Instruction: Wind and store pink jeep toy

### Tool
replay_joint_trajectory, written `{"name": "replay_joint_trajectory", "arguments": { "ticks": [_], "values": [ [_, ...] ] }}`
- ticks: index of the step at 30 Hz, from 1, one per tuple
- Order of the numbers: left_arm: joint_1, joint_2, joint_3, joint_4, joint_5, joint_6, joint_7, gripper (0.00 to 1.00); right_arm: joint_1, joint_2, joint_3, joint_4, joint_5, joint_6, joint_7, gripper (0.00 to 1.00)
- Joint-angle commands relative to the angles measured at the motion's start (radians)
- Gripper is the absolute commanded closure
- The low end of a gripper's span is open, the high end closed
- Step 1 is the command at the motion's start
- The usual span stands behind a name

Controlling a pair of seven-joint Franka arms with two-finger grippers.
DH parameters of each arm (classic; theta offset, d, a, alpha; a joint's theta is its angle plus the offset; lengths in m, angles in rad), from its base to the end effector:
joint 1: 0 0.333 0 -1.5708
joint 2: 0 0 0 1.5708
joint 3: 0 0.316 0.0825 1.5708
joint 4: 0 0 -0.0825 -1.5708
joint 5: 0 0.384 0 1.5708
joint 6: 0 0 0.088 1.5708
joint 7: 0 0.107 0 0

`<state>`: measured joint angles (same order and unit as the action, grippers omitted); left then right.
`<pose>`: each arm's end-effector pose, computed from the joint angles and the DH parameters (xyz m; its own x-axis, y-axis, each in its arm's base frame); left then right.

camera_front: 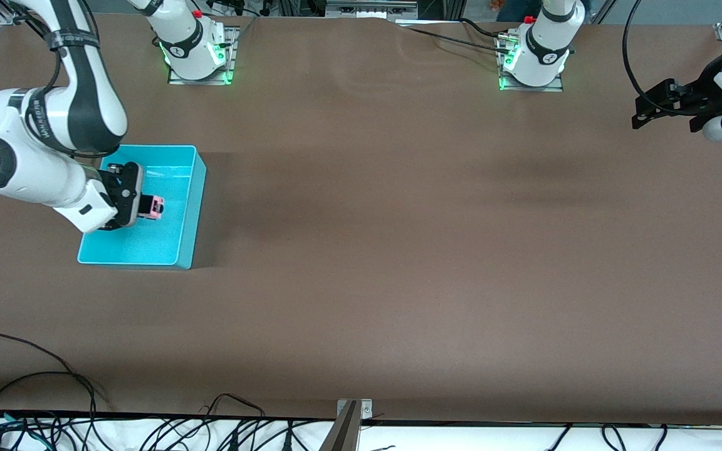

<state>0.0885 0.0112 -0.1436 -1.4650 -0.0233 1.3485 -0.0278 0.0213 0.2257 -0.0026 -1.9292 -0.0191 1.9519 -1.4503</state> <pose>0.5332 -0.0318 0.6492 0.9913 -0.0322 -0.1278 -0.0297 -0.9993 0.0212 0.5815 0.0097 0.3571 0.0886 0.9952 -0.0406 0.9755 -0.0950 -0.1982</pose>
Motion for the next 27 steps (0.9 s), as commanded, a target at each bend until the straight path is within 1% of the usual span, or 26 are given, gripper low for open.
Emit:
{"name": "replay_joint_trajectory", "arguments": {
  "ticks": [1,4,8,11,14,25,26,27],
  "values": [
    [0.008,-0.011,0.002,-0.009,-0.027,0.006,0.017,0.0,0.005,-0.046,-0.071,-0.131,0.068,0.059,-0.117,1.0],
    [0.008,-0.011,0.004,-0.009,-0.027,0.006,0.017,0.0,0.005,-0.045,-0.083,-0.198,0.077,0.136,-0.139,1.0],
    [0.008,-0.011,0.004,-0.009,-0.027,0.006,0.017,0.0,0.005,-0.045,-0.083,-0.304,0.08,0.274,-0.139,1.0],
    [0.008,-0.011,0.004,-0.009,-0.027,0.006,0.019,0.0,0.005,-0.032,-0.083,-0.343,0.08,0.337,-0.139,1.0],
    [0.008,-0.011,0.006,-0.009,-0.027,0.006,0.019,0.0,0.003,-0.013,-0.085,-0.352,0.08,0.366,-0.148,1.0],
    [0.008,-0.011,0.006,-0.009,-0.027,0.006,0.017,0.0,-0.023,0.037,-0.091,-0.356,0.08,0.392,-0.203,1.0],
    [0.008,-0.011,0.006,-0.009,-0.027,0.006,0.017,0.0,-0.023,0.041,-0.091,-0.356,0.08,0.392,-0.203,0.99],
    [0.008,-0.01,0.006,-0.009,-0.027,0.004,0.017,0.0,-0.023,0.044,-0.091,-0.355,0.08,0.395,-0.203,0.89]
  ]
}}
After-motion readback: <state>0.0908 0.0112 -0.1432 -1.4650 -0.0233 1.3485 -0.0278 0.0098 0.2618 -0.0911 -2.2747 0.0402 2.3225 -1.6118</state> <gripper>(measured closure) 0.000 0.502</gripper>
